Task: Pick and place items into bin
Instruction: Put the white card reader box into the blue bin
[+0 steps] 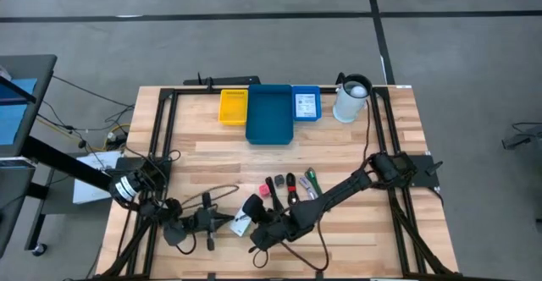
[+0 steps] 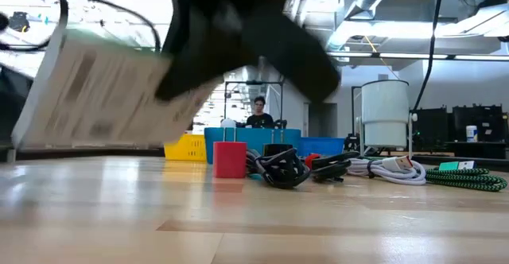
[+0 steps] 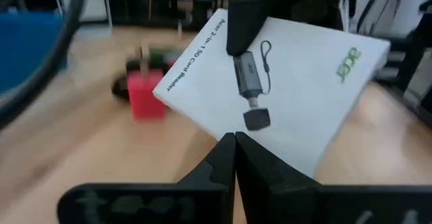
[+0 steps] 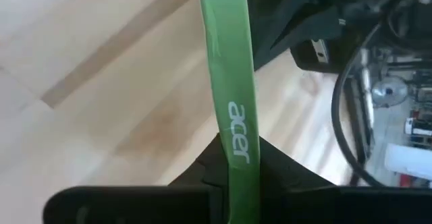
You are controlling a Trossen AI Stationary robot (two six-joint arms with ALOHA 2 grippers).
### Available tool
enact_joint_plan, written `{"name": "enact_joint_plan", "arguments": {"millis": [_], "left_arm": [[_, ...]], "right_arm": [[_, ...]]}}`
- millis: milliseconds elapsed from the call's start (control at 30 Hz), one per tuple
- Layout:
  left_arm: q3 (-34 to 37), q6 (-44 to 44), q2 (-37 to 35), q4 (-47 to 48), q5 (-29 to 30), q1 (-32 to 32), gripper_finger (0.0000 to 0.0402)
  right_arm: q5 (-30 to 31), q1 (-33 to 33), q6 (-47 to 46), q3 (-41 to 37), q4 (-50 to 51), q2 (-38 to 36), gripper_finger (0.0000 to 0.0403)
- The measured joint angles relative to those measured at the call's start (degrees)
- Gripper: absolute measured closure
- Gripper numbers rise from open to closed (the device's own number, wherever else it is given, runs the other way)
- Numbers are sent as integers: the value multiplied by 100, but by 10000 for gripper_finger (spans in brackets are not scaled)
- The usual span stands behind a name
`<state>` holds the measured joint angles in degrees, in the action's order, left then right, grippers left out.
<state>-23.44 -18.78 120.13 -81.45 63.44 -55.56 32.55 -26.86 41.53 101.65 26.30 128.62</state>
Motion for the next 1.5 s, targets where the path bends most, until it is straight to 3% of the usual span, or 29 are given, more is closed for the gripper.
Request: {"name": "enact_joint_plan", "arguments": {"millis": [233,433,667,767,1100,1300,1500], "left_arm": [[377,1179,-1108,-257,-706,421,401],[359,2165,-2109,337,-1470,1085,401],[361,3258,-3253,957,-1605,1865,401],[361,3610,-3714,1279,-1615,2134,401],[361,4574,-4886,2162,-1618,2980,401],[361,4605,-5192,2623,-1613,3407,401],[361,4494,-5218,2772,-1613,3678,401]], "right_arm": [[206,59,-522,157,961,-1011,373],[215,386,-1793,156,1468,-2244,373],[216,1481,-3438,153,1762,-3413,373],[-76,2182,-3902,157,1799,-3703,372],[-2322,4869,-5388,150,2273,-3451,371],[-2660,5866,-5660,146,2722,-2774,373],[-3100,6257,-5822,146,2987,-2117,368]]}}
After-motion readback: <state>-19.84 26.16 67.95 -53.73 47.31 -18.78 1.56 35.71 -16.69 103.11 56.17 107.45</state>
